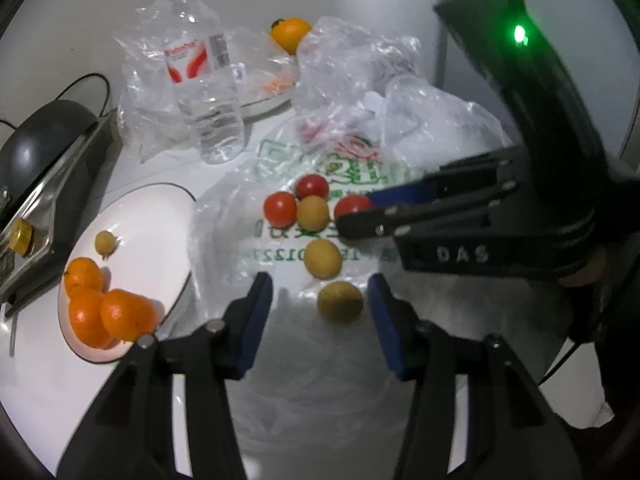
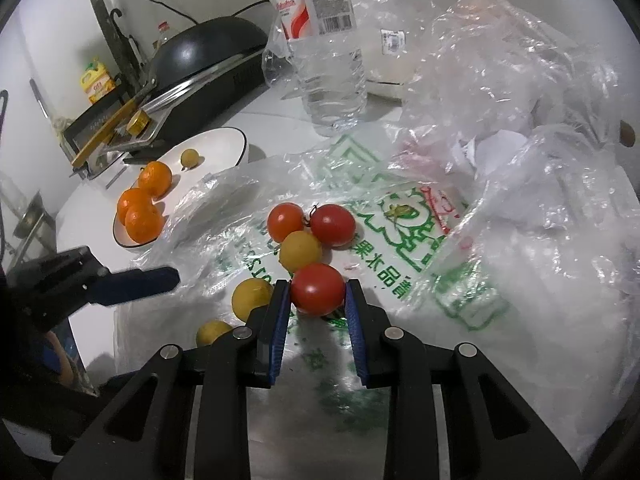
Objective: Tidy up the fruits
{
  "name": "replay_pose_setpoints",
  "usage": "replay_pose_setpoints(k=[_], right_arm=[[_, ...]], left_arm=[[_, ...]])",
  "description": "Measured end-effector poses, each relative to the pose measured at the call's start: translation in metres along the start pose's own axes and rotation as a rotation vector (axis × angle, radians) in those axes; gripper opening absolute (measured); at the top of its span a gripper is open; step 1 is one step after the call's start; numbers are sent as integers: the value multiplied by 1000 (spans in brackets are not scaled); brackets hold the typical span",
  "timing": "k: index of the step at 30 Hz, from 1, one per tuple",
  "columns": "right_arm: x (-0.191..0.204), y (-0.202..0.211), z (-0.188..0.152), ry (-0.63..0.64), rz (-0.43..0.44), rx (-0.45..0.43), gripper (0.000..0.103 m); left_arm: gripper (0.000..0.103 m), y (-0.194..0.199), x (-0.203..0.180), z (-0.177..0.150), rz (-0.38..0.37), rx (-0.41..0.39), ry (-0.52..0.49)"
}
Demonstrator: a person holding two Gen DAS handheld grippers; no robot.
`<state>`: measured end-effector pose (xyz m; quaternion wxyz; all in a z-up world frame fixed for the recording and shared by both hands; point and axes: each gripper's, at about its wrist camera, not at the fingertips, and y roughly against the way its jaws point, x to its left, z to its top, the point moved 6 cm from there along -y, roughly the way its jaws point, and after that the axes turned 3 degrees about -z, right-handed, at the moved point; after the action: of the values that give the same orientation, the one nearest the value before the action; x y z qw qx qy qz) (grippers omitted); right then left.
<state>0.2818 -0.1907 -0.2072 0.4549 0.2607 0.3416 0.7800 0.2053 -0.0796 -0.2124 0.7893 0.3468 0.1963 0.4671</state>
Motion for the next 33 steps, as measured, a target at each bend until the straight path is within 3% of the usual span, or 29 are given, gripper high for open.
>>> replay_pose_setpoints(k=[3, 8, 18, 33], right_arm=[[-3, 3, 0, -5, -3, -9, 30], [-9, 9, -1, -12, -7, -22, 30], [-14, 19, -3, -25, 1, -48, 30], [-21, 46, 1, -37, -4, -111, 30]], left_arm=[[46, -5, -4, -3, -10, 17, -6], [30, -12, -10, -6, -29, 47, -12], [29, -12, -15, -5, -34, 42, -28], [29, 13, -6, 19, 1, -52, -4]])
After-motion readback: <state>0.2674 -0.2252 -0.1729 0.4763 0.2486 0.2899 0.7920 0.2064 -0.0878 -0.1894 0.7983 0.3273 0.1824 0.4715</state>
